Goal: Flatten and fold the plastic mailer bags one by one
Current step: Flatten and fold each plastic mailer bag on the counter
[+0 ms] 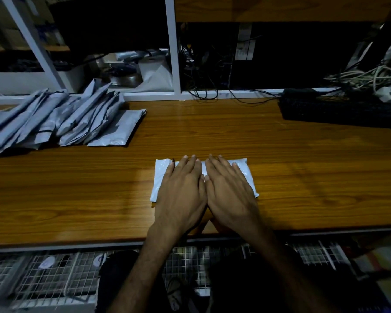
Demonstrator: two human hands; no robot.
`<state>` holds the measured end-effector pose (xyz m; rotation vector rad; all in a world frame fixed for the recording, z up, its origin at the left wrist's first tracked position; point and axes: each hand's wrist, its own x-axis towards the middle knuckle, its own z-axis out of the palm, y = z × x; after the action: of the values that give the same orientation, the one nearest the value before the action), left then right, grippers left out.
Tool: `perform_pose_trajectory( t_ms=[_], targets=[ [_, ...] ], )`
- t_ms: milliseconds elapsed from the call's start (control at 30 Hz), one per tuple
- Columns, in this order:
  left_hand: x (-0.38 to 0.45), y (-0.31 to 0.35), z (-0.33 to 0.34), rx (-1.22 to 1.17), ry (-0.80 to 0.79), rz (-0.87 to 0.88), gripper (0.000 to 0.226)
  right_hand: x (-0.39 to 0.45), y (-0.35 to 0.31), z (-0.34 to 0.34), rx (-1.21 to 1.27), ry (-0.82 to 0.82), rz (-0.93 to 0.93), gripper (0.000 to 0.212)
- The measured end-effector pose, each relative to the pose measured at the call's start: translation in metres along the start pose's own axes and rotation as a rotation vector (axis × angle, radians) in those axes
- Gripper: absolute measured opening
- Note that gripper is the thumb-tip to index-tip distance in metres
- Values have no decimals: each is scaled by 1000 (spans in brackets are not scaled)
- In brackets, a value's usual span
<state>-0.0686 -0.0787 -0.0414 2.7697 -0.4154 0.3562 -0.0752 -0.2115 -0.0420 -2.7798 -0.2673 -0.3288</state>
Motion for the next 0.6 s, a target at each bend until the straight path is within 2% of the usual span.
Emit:
perform_pose_trajectory(
  t_ms=[333, 433, 600],
  targets=[
    [-2, 4, -4, 16, -26, -35, 78, -3, 0, -1, -22, 12, 16, 82],
    [-2, 6, -6, 13, -50, -75, 72, -3, -1, -1, -20, 9, 35, 83],
    [-1, 10, -6, -2, -70, -160, 71, -3, 1, 2, -45, 19, 81, 74]
  ],
)
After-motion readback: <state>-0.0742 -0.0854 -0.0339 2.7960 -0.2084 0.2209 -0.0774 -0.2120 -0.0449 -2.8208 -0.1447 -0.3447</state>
